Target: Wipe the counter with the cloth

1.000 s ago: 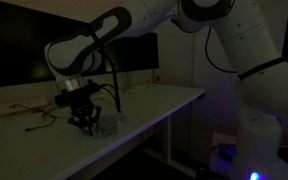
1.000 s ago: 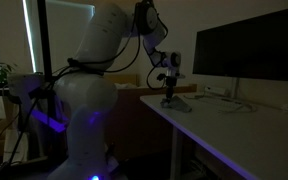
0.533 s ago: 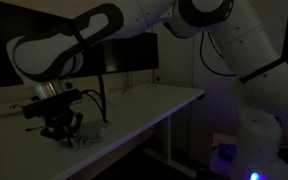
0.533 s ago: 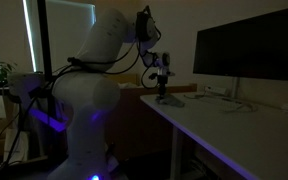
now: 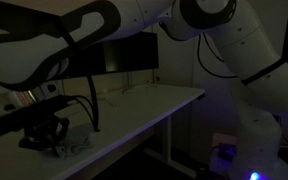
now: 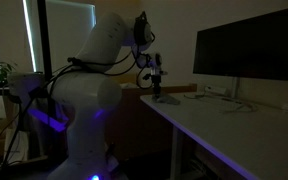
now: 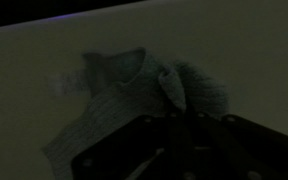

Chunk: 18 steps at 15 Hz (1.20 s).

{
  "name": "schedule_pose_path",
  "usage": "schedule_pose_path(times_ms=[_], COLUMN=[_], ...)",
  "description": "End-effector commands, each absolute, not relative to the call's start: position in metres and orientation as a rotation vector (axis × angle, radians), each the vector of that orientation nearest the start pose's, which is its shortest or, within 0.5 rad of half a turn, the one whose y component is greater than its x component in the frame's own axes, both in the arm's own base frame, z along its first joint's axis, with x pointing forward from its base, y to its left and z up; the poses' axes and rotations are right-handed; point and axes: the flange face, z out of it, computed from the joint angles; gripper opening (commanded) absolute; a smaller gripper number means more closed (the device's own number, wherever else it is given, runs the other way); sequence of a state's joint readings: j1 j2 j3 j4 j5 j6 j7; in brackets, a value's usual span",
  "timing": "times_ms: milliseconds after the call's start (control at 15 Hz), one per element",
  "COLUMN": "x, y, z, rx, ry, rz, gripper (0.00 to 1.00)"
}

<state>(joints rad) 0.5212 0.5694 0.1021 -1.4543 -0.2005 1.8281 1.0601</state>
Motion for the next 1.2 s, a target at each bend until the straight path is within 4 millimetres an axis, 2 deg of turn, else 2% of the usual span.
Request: schedule_pose_path(times_ms=[0,67,133,400,467,600,800,1067,1133], x=[0.573,0.563,0.573,0.574,0.598,0.611,0.632,0.661,0.671], y=[0.391,0.385,0.384,0.384,0.395,0.404,0.414,0.406,0.394], z=[0.308,0.317,0.342,0.344,0.321,0.315,0.317,0.323,0.324], rx=[-3.316,-3.305,-3.314,-3.311,-3.324,-3.313,-3.283,-3.256,-3.253], ry=[0.703,0.668,0.663,0.665,0.667,0.694,0.740,0.841,0.898], rz=[0.017,0.035,0.023,0.020,0.012,-0.012,-0.047,-0.081,-0.080], gripper=[0.07,0.07,0.06,0.04,0.03,0.05,0.06,0.05,0.05])
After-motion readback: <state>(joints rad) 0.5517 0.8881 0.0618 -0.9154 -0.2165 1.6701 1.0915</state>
